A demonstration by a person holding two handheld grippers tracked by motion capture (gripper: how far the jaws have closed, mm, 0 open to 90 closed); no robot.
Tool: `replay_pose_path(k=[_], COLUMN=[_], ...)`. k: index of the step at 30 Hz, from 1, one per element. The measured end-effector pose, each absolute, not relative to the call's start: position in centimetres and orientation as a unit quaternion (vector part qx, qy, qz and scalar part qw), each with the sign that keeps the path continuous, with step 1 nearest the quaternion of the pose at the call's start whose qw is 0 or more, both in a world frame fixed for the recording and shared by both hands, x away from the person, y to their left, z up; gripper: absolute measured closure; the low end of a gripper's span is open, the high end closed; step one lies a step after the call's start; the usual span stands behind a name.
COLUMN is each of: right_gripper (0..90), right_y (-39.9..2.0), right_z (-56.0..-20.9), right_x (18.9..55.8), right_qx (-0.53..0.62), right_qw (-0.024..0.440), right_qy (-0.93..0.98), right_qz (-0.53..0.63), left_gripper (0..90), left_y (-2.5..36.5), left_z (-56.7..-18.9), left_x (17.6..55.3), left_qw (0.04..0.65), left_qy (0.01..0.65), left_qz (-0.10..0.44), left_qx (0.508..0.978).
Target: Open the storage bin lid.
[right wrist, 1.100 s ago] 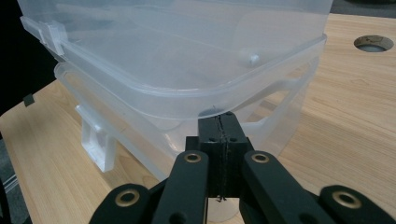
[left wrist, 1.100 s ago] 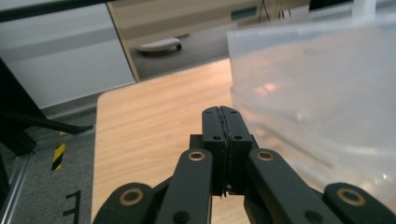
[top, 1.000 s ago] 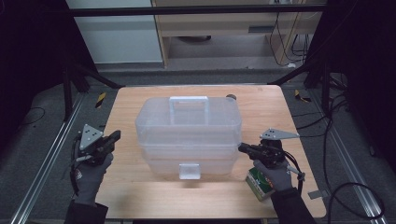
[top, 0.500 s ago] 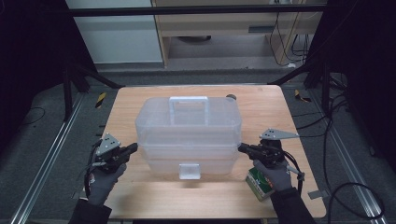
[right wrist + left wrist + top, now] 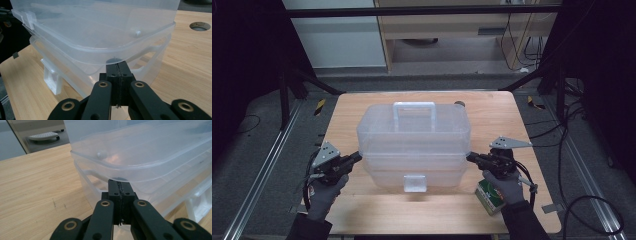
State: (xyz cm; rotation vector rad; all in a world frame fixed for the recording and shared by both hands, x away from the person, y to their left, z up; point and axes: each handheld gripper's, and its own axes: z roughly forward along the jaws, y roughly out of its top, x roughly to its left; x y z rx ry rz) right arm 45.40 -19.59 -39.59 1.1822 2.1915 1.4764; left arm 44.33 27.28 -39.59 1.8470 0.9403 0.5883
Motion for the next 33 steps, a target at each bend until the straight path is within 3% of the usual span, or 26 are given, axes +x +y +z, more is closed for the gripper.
replay_pose_path(k=[21,33], right_gripper=[90.0,90.0], right_y=[-19.4,-19.7], right_z=[-37.0,-36.9], right_x=[47.1,47.1], right_qx=[0.394,0.392], right_qw=[0.145,0.145], right_qy=[0.739,0.734], right_qz=[0.527,0.534], left_gripper=[89.2,89.1], left_y=[26.5,26.3], left_z=[-36.7,-36.9], left_x=[45.7,45.8], left_qw=[0.489,0.497], left_qy=[0.385,0.388], left_qz=[0.26,0.26], left_qx=[0.739,0.731])
